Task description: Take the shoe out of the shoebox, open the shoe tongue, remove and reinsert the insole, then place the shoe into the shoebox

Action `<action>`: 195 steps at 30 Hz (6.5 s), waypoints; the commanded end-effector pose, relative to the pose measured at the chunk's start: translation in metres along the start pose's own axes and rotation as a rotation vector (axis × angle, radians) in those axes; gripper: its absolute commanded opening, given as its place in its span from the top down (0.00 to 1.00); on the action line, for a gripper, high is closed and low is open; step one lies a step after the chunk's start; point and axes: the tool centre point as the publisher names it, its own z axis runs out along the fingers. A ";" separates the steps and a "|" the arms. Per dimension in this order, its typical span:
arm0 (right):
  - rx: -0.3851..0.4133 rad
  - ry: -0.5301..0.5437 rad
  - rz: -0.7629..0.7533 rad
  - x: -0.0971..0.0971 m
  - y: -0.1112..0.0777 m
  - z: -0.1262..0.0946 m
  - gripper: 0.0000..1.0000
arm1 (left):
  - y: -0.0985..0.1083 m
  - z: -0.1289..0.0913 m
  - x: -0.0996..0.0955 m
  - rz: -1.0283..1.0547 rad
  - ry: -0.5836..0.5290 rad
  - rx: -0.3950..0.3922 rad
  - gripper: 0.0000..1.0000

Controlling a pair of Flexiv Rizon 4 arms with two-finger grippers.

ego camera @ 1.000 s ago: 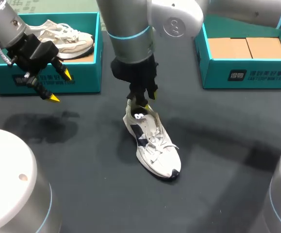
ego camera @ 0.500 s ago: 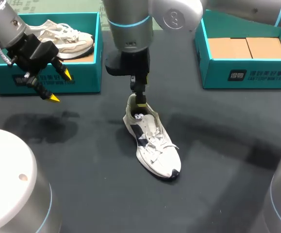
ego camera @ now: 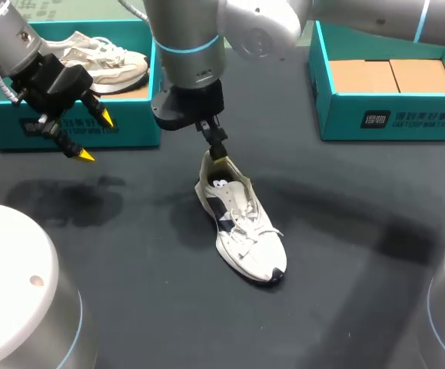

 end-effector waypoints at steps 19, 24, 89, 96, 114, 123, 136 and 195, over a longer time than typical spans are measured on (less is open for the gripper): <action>-0.082 0.054 -0.071 -0.029 -0.008 0.069 0.00 | 0.000 0.000 0.000 0.000 0.000 -0.003 0.00; -0.090 0.062 -0.073 -0.026 -0.007 0.077 0.00 | 0.000 0.000 0.000 0.000 0.000 -0.003 0.00; -0.002 -0.033 0.182 -0.030 -0.066 0.009 1.00 | 0.000 0.000 0.000 0.000 0.000 -0.003 0.00; -0.002 -0.033 0.182 -0.030 -0.066 0.009 1.00 | 0.000 0.000 0.000 0.000 0.000 -0.003 0.00; 0.125 -0.095 0.230 -0.084 -0.188 -0.062 1.00 | 0.000 0.000 0.000 0.000 0.000 -0.003 0.00; 0.132 -0.116 0.232 -0.100 -0.227 -0.074 1.00 | 0.000 0.000 0.000 0.000 0.000 -0.003 0.00; 0.153 -0.146 0.290 -0.120 -0.283 -0.082 1.00 | 0.000 0.000 0.000 0.000 0.000 -0.003 0.00; 0.262 -0.166 0.901 -0.123 -0.600 -0.075 1.00 | 0.000 0.000 0.000 0.000 0.000 -0.003 0.00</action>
